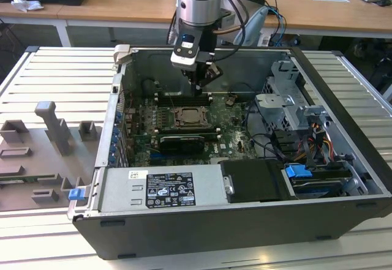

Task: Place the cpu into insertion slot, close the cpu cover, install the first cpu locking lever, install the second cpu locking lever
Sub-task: 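Install the first cpu locking lever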

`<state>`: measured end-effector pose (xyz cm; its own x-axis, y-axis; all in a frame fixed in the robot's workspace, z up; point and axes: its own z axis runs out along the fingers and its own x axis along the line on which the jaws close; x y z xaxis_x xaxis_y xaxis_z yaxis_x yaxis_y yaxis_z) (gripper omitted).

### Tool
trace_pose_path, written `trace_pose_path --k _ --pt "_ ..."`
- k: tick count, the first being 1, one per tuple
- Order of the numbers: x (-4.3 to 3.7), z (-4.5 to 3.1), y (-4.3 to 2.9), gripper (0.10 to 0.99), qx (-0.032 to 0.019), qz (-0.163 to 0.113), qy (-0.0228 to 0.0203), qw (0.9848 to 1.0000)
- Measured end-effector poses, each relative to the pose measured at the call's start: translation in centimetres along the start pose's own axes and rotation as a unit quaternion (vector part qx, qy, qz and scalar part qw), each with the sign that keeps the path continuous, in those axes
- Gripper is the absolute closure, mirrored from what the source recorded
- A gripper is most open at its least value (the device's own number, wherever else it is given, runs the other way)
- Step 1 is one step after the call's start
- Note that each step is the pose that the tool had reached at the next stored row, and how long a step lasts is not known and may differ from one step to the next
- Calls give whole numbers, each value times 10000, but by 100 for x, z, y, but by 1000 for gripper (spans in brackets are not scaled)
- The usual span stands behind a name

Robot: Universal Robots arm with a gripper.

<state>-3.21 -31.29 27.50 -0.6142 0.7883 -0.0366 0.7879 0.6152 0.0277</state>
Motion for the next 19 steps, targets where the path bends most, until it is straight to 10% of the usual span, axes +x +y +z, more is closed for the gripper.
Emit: trace_pose_path --k 19 --pt "0 0 0 980 -31 -865 24 9962"
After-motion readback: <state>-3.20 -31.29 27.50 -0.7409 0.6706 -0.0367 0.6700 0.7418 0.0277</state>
